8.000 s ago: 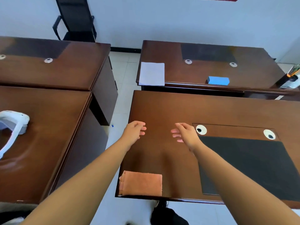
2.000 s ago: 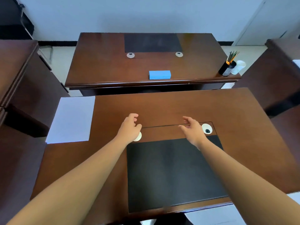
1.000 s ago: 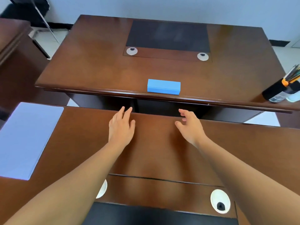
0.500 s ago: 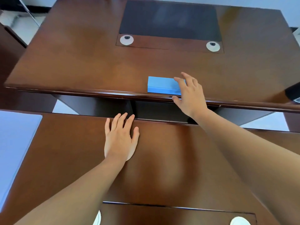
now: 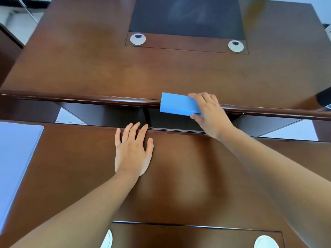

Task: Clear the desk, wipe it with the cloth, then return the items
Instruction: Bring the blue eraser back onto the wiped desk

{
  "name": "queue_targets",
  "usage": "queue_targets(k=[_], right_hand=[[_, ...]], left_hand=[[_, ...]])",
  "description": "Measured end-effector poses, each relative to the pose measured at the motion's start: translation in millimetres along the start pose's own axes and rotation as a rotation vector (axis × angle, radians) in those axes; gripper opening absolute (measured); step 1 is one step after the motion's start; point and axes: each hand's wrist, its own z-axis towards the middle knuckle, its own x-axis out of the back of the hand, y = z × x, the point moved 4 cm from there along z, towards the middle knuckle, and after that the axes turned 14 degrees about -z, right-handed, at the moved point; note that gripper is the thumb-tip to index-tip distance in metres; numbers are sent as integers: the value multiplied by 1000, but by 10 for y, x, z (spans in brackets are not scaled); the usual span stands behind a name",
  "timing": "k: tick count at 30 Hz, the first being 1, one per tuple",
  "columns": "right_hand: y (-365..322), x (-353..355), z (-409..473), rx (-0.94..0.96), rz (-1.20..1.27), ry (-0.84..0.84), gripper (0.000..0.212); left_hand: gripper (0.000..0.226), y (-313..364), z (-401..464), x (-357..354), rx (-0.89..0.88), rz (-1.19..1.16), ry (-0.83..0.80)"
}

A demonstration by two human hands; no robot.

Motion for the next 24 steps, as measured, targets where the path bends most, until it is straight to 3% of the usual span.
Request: queue_targets(k=[10, 24], right_hand=[[-256, -190, -984, 20, 21, -81, 66], [-289, -203, -1063, 44, -59, -103, 70]], left_hand=[[62, 25, -9, 34, 9, 16, -40], [59, -6, -8, -1, -11, -42, -15]])
